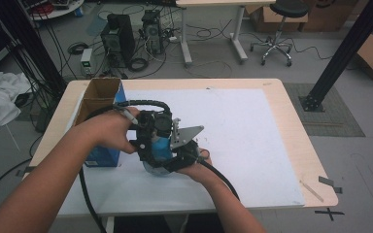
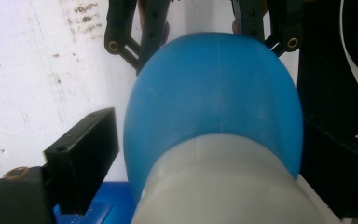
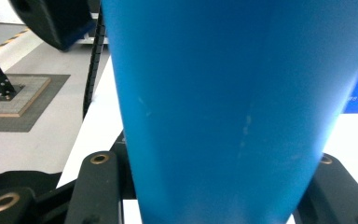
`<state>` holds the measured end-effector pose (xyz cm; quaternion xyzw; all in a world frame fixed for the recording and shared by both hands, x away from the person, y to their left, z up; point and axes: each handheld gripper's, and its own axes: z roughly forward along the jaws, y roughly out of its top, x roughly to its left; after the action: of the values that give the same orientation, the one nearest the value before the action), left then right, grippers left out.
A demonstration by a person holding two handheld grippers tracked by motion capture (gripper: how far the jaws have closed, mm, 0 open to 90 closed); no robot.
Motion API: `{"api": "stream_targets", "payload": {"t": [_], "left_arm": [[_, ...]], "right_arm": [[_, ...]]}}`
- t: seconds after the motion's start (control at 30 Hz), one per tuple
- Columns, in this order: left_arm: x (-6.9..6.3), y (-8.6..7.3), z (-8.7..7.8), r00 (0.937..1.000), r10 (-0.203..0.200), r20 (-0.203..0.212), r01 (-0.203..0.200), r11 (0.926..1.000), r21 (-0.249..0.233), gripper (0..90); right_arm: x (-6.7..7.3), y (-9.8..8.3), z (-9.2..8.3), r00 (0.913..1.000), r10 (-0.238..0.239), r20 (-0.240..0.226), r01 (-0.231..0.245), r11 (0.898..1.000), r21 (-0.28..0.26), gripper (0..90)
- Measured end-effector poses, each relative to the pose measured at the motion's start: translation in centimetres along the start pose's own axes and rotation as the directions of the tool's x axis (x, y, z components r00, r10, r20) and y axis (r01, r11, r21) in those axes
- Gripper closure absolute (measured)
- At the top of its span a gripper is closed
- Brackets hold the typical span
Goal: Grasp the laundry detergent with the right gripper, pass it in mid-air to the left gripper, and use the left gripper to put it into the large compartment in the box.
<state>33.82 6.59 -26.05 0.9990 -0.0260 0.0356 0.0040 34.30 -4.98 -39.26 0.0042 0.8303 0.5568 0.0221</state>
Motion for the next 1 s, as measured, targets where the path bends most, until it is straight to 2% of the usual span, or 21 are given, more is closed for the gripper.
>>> {"api": "stream_targets", "payload": {"t": [0.53,0.67,0.8,1.0], "left_arm": [[-0.28,0.12,-0.09,0.9995,-0.008,-0.032,0.008,0.9998,0.015,21.9],[-0.31,0.27,-0.1,0.9994,-0.006,-0.035,0.007,0.9998,0.018,22.7],[-0.36,0.35,-0.1,0.9992,-0.012,-0.037,0.012,0.9997,0.02,27.5],[-0.42,0.41,-0.03,0.9993,-0.018,-0.031,0.019,0.9995,0.027,28.1]], "right_arm": [[0.15,0.16,-0.17,1.0,-0.002,0.006,0.002,1.0,-0.003,46.4],[0.19,0.18,-0.17,1.0,-0.004,0.009,0.004,1.0,-0.005,46.4],[0.2,0.19,-0.18,0.9999,-0.007,0.01,0.007,1.0,-0.005,46.4],[0.29,0.13,-0.18,0.9998,-0.009,0.016,0.009,1.0,-0.007,46.4]]}}
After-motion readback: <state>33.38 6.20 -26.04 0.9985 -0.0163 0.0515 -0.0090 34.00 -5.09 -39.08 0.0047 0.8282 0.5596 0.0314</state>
